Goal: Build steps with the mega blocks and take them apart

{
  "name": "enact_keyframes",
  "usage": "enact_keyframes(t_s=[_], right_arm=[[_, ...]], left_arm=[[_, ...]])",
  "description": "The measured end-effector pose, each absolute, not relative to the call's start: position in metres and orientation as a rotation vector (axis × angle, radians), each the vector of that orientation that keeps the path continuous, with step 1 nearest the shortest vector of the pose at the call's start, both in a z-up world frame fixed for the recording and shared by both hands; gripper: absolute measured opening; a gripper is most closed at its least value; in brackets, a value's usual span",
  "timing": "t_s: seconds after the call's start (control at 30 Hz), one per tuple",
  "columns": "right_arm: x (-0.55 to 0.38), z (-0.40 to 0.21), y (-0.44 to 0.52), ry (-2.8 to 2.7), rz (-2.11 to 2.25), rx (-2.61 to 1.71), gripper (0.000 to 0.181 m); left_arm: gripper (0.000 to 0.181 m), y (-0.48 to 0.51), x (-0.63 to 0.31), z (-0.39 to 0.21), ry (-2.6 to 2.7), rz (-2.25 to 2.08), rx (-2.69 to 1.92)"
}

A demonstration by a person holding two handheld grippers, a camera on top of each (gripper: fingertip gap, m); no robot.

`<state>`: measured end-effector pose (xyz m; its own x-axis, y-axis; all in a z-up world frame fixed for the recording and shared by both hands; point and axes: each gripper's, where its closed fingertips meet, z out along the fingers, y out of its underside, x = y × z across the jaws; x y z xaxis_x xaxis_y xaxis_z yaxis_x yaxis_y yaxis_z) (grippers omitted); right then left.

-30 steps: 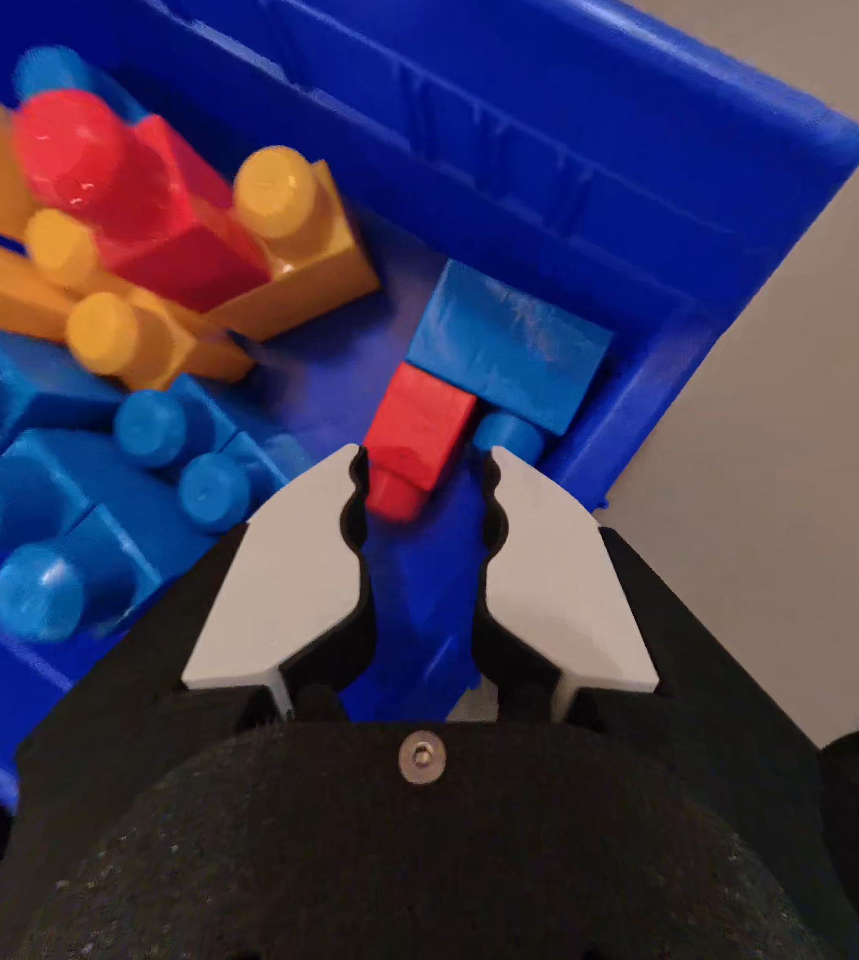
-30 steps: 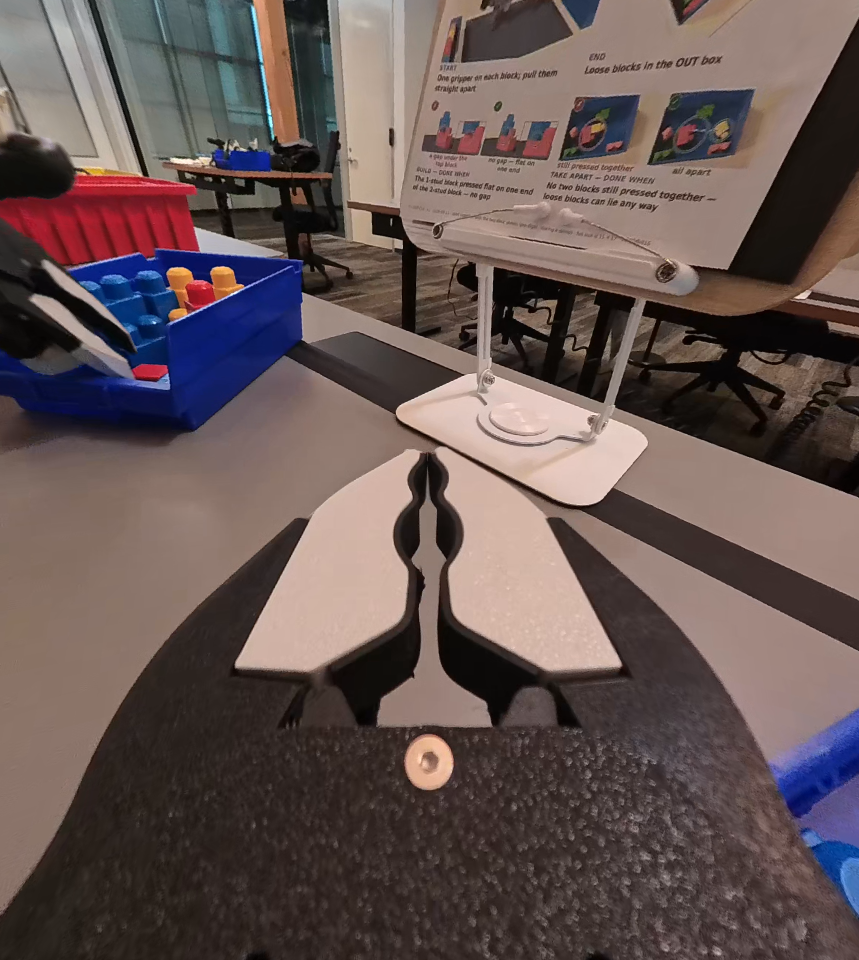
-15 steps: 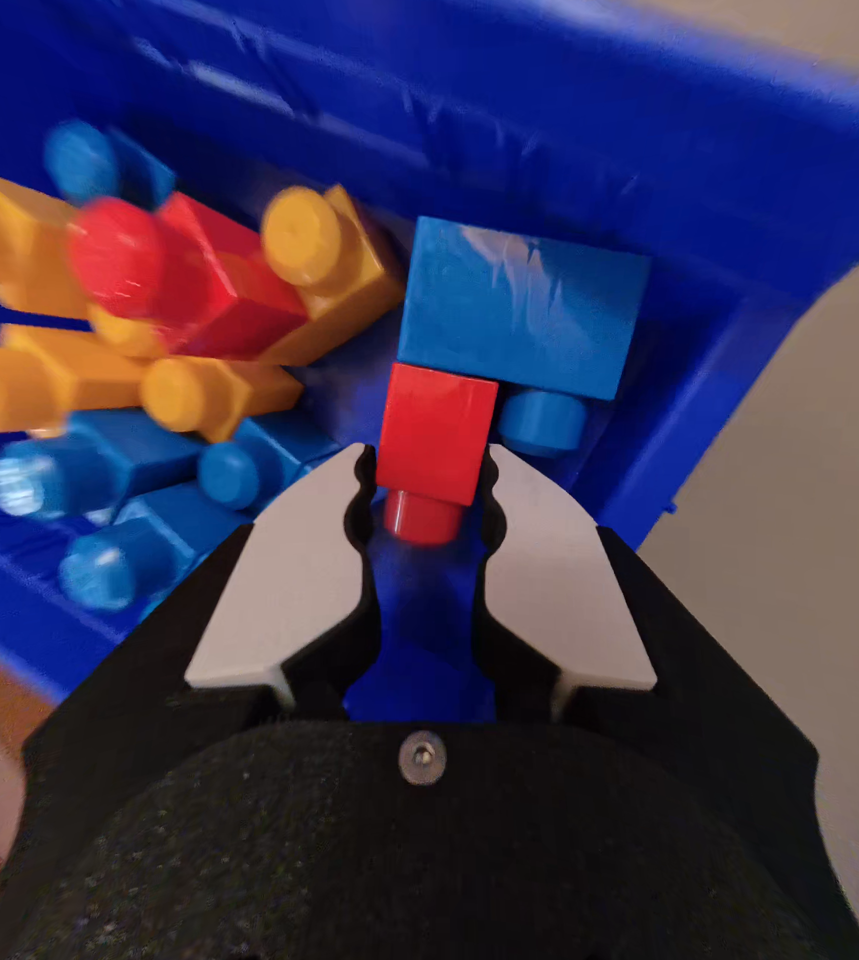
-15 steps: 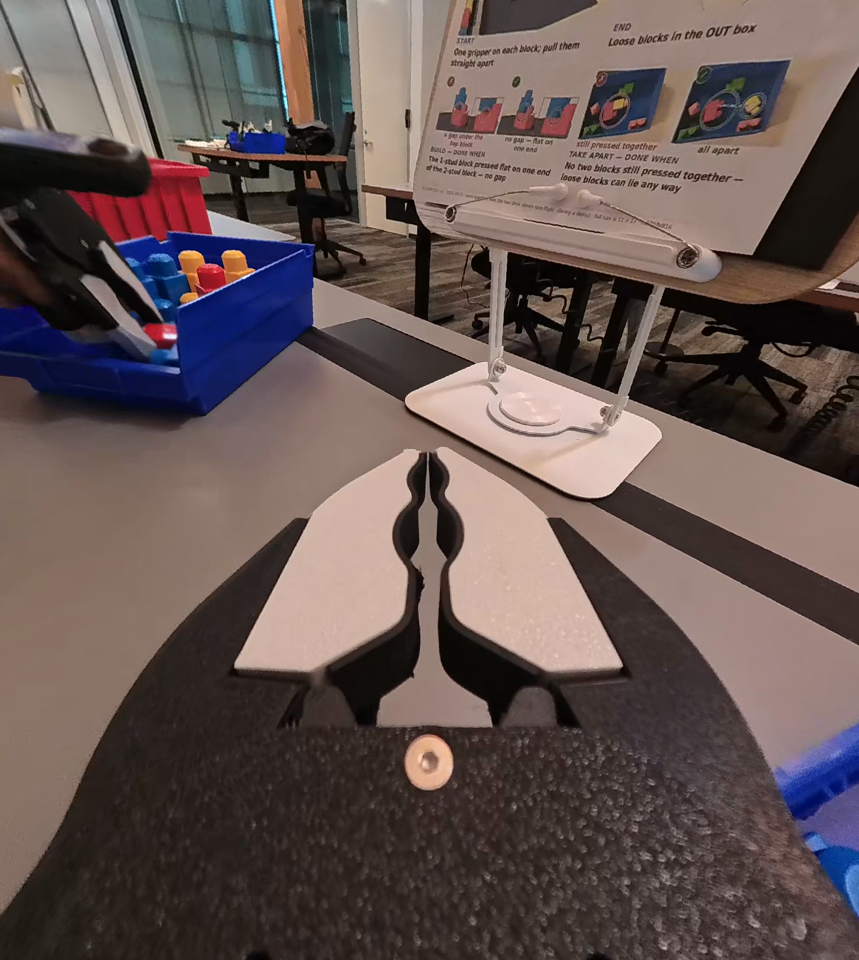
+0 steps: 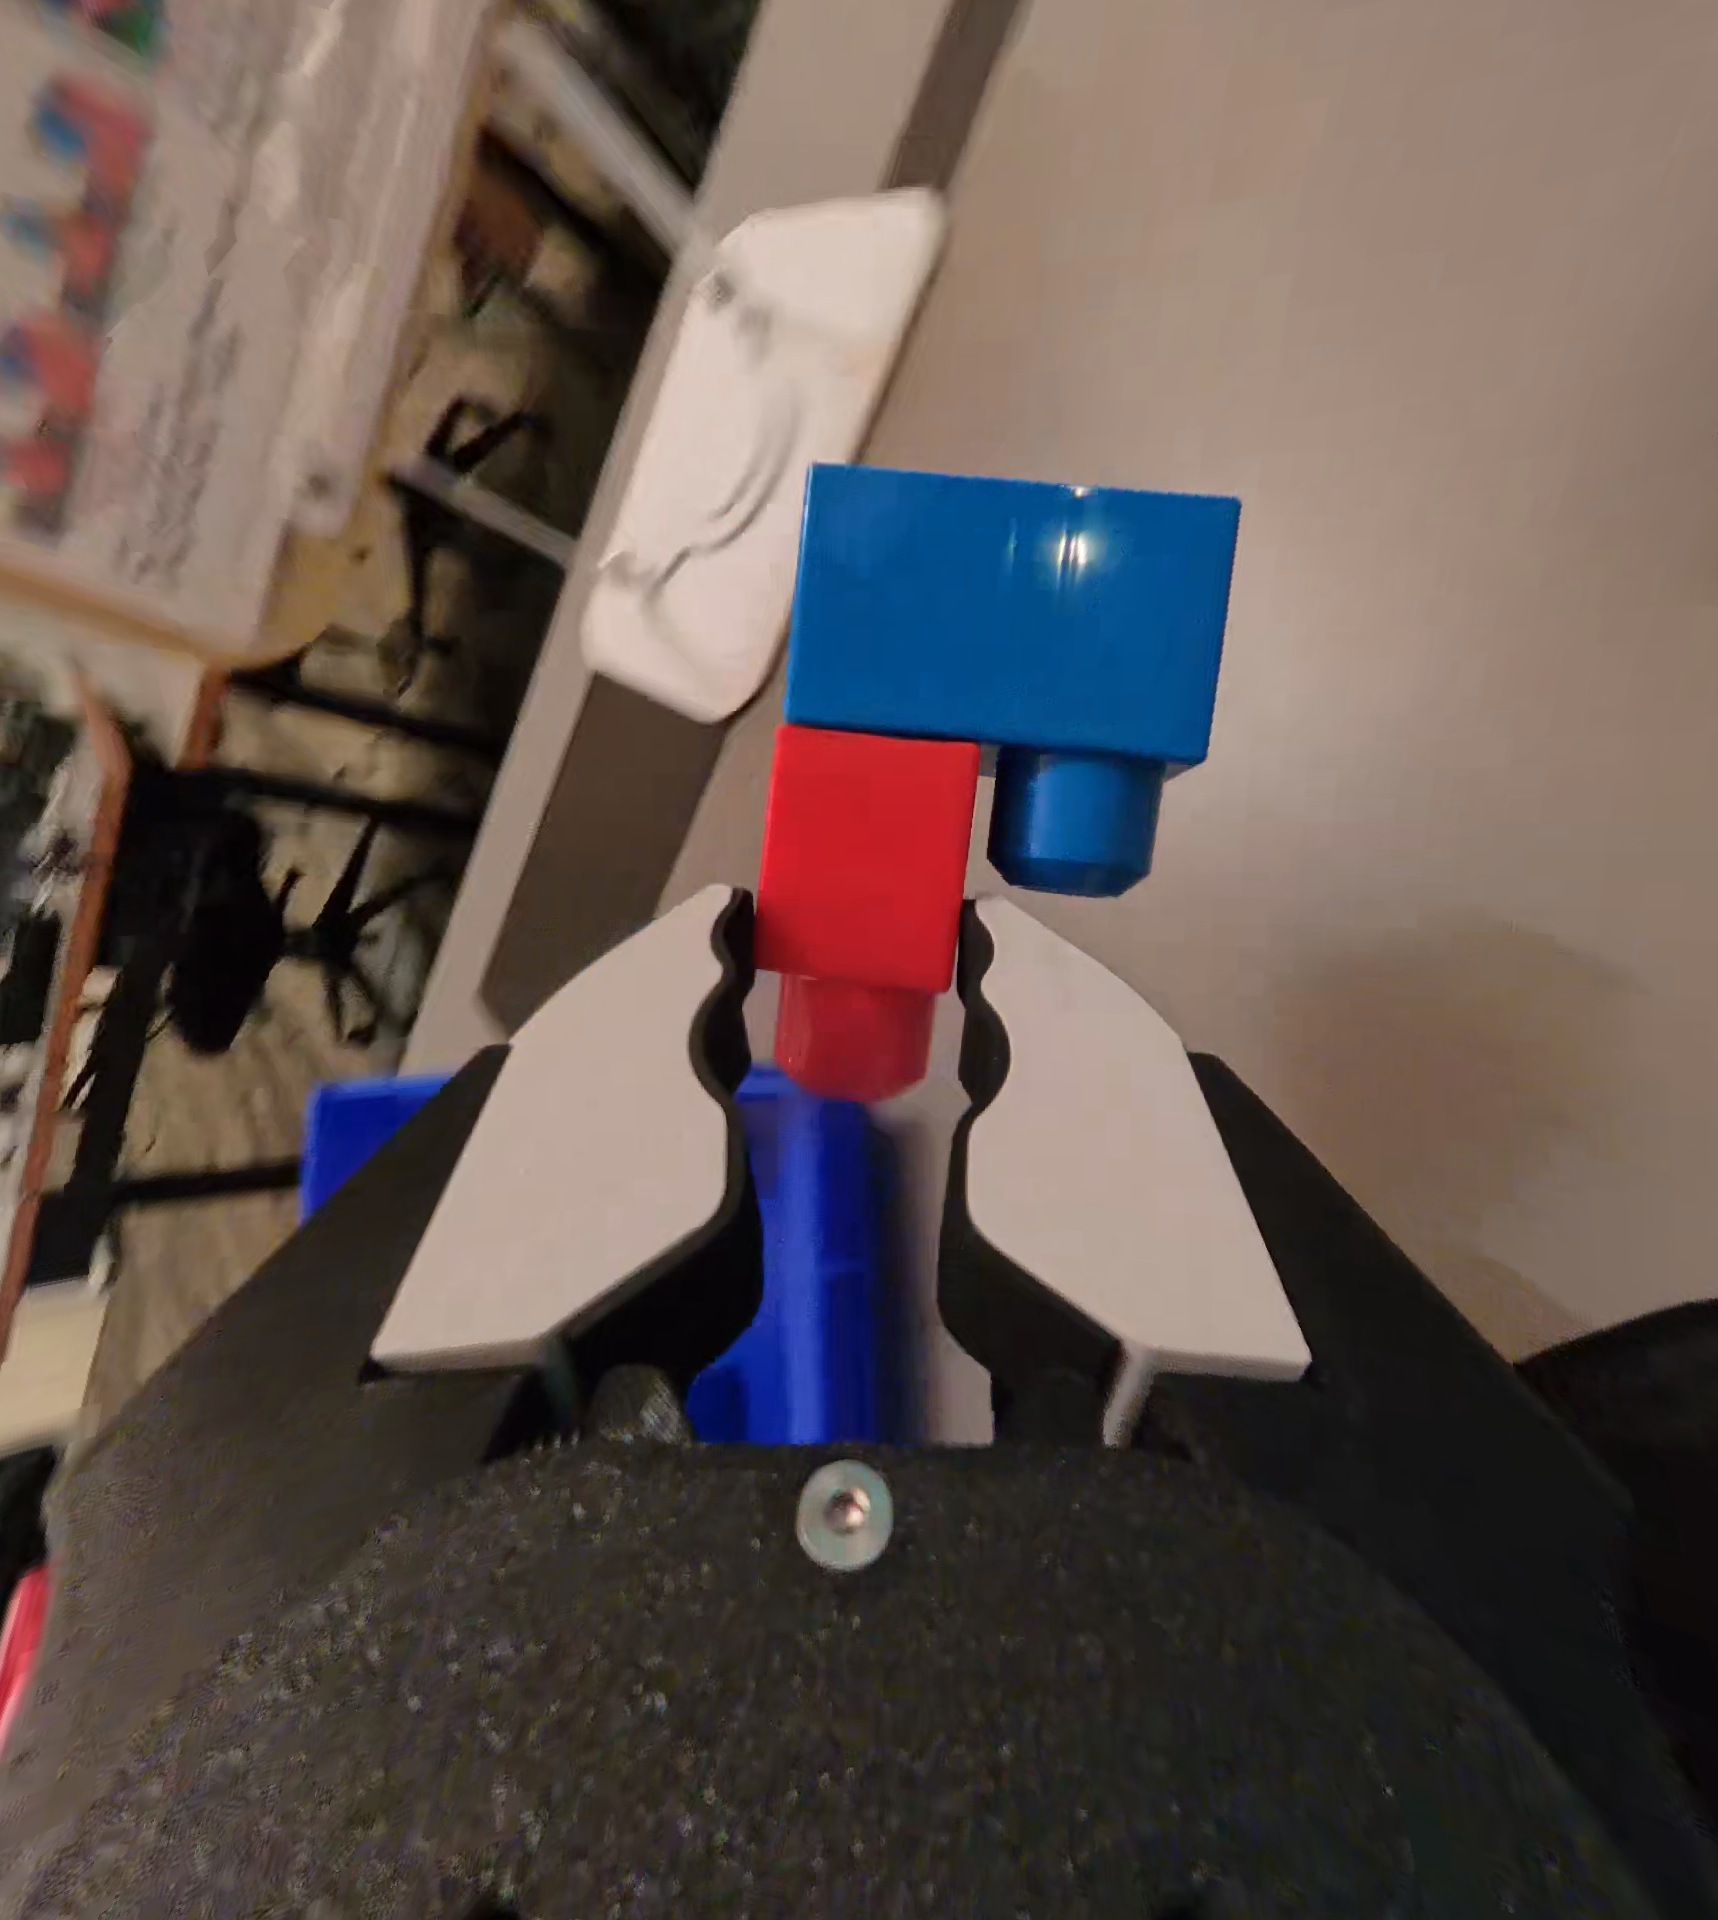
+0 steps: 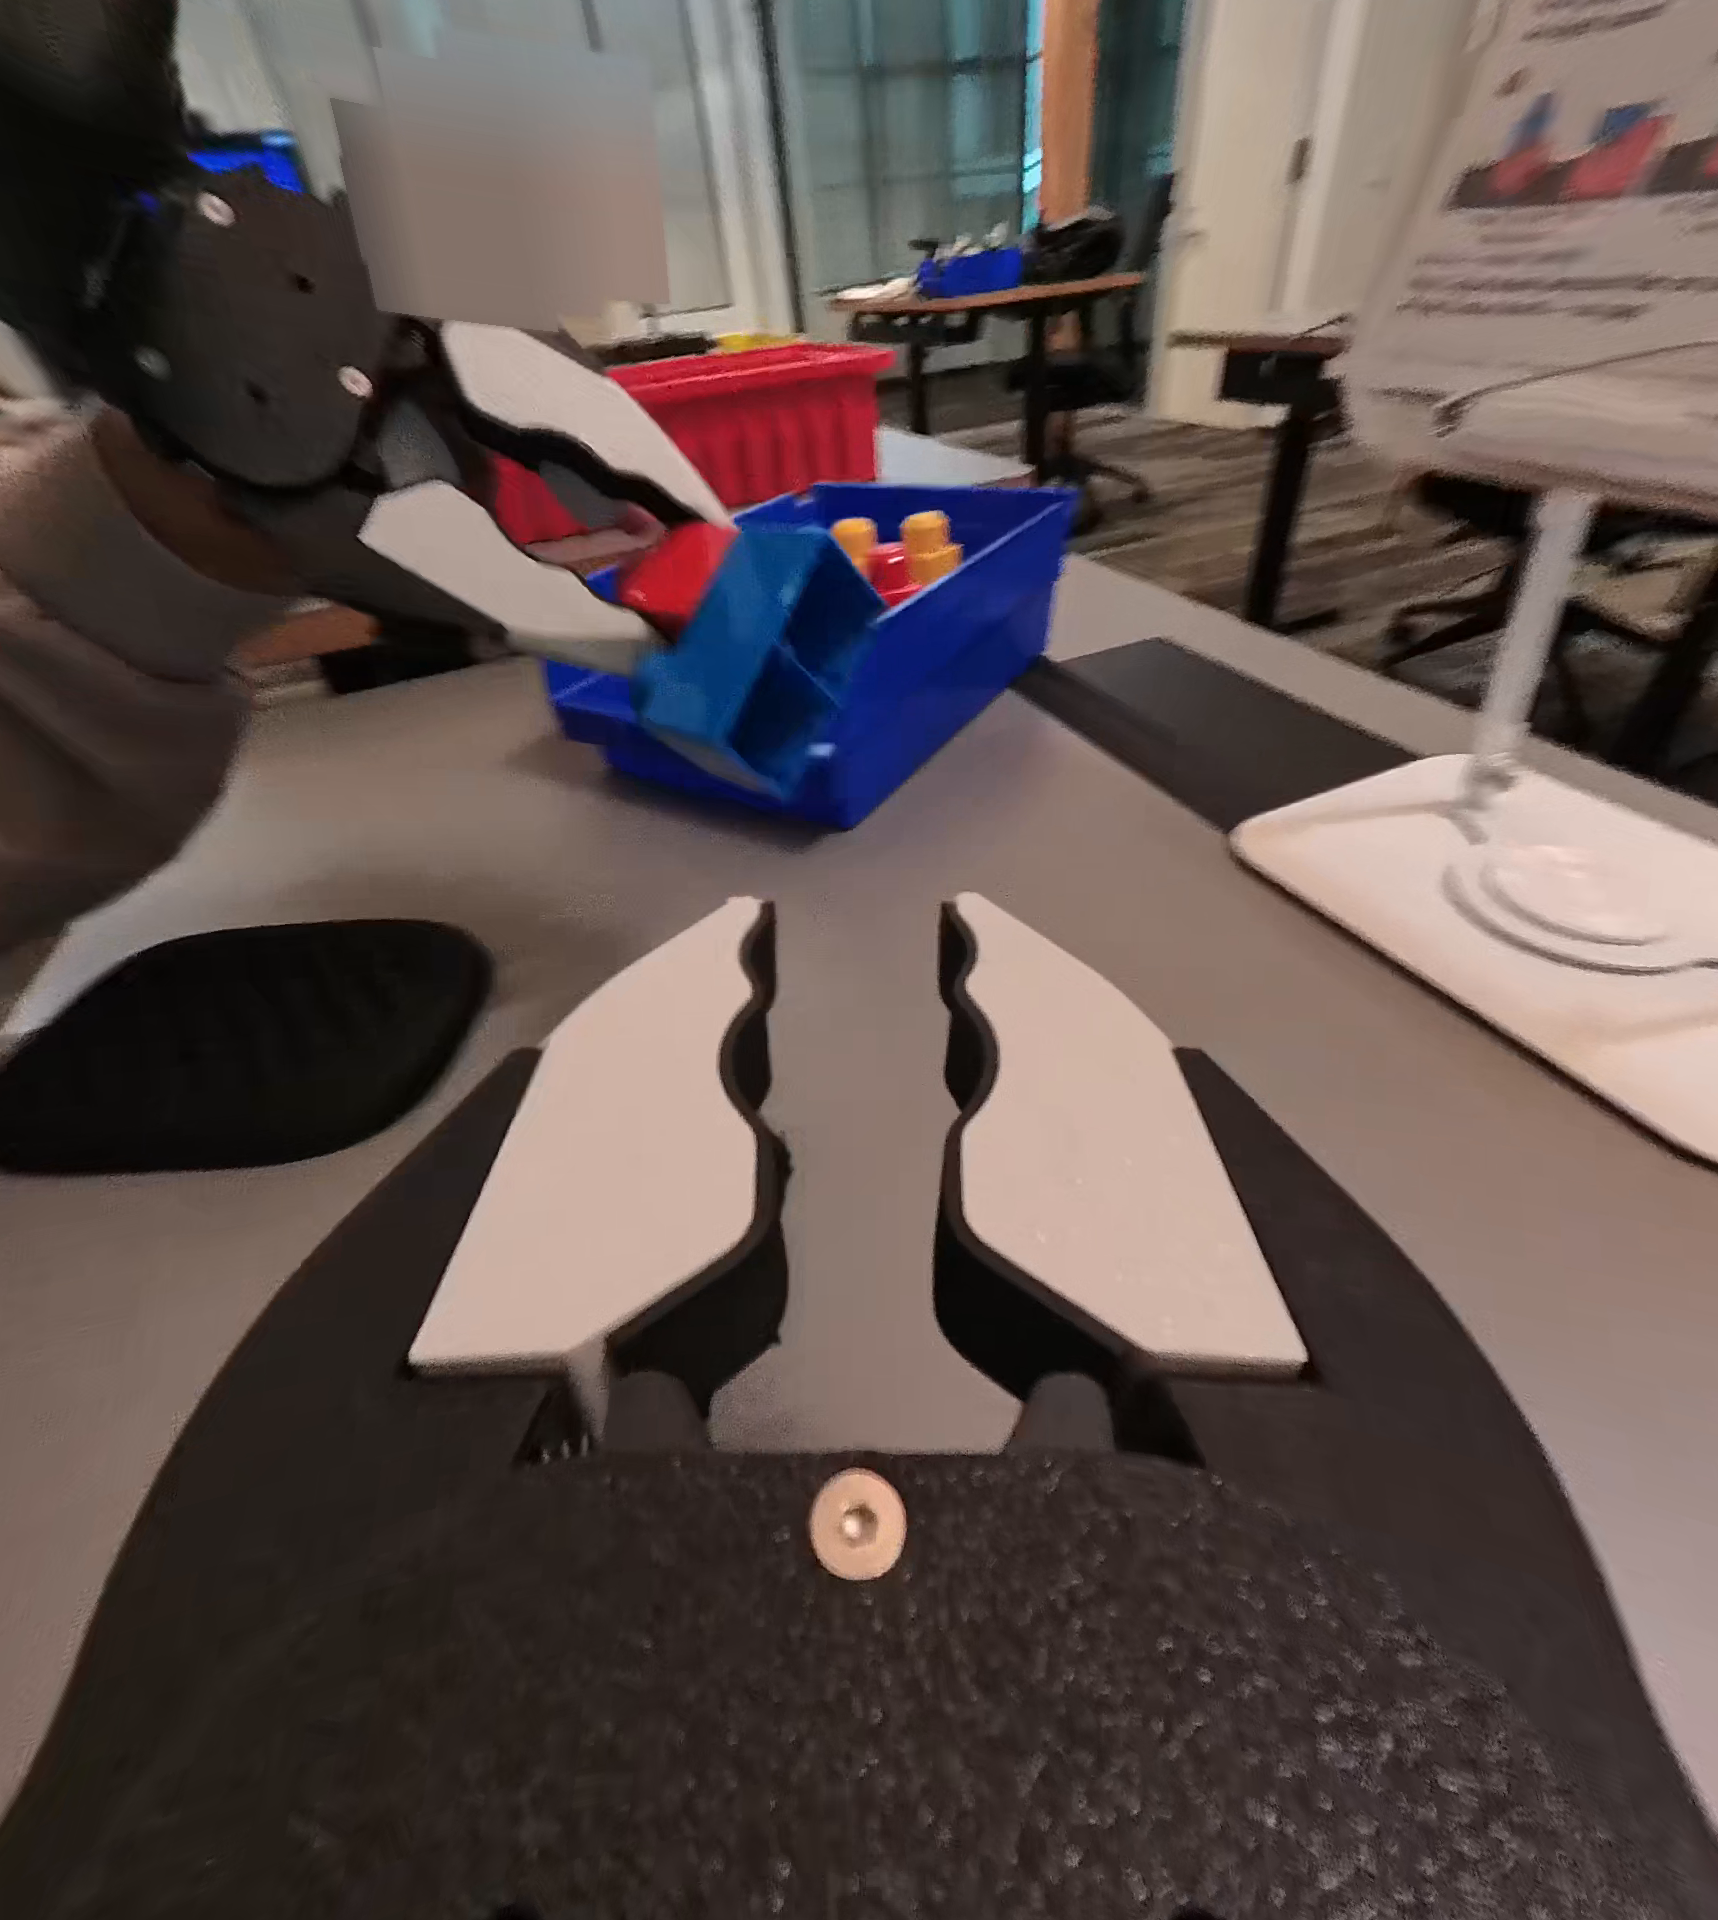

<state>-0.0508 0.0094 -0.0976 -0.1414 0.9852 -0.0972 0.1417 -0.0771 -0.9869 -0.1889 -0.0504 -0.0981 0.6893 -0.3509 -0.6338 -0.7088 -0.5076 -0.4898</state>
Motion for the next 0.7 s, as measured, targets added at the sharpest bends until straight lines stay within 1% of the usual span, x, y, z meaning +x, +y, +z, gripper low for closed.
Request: enact_keyframes(t_s=[0.03, 0.1, 0.13, 0.23, 0.3, 0.33, 0.37, 0.43, 0.47, 0.5, 0.57, 0.7], right_arm=[[-0.051, -0.097, -0.001, -1.424, 1.383, -1.315, 0.039], [-0.049, -0.101, -0.020, -1.529, 1.507, -1.381, 0.067], [-0.048, -0.107, -0.024, -1.570, 1.524, -1.431, 0.075], [-0.047, -0.127, -0.021, -1.617, 1.503, -1.566, 0.083], [-0.045, -0.140, -0.017, -1.634, 1.516, -1.639, 0.073], [-0.044, -0.144, -0.011, -1.614, 1.514, -1.680, 0.063], [-0.042, -0.147, -0.004, -1.588, 1.514, -1.706, 0.044], [-0.038, -0.134, 0.004, -1.504, 1.667, -1.662, 0.026], [-0.034, -0.124, 0.005, -1.464, 1.778, -1.628, 0.019], [-0.031, -0.116, 0.005, -1.442, 1.862, -1.600, 0.015], [-0.030, -0.113, 0.007, -1.438, 1.842, -1.569, 0.018], [-0.028, -0.111, 0.007, -1.495, 1.737, -1.492, 0.049]], left_arm=[[0.038, -0.047, -0.169, -0.106, 0.867, 0.545, -2.116], [0.038, -0.041, -0.136, -0.121, 0.952, 0.464, -2.075], [0.037, -0.038, -0.119, -0.128, 0.984, 0.412, -2.049], [0.037, -0.029, -0.080, -0.138, 1.047, 0.322, -1.949], [0.036, -0.024, -0.063, -0.136, 1.069, 0.298, -1.878], [0.036, -0.023, -0.056, -0.134, 1.073, 0.276, -1.848], [0.036, -0.023, -0.052, -0.131, 1.066, 0.255, -1.821], [0.036, -0.021, -0.050, -0.121, 1.043, 0.231, -1.762], [0.036, -0.021, -0.050, -0.114, 1.023, 0.204, -1.730], [0.036, -0.022, -0.048, -0.109, 1.002, 0.161, -1.708], [0.036, -0.025, -0.046, -0.103, 0.990, 0.093, -1.692], [0.036, -0.038, -0.033, -0.092, 1.038, -0.026, -1.606]])
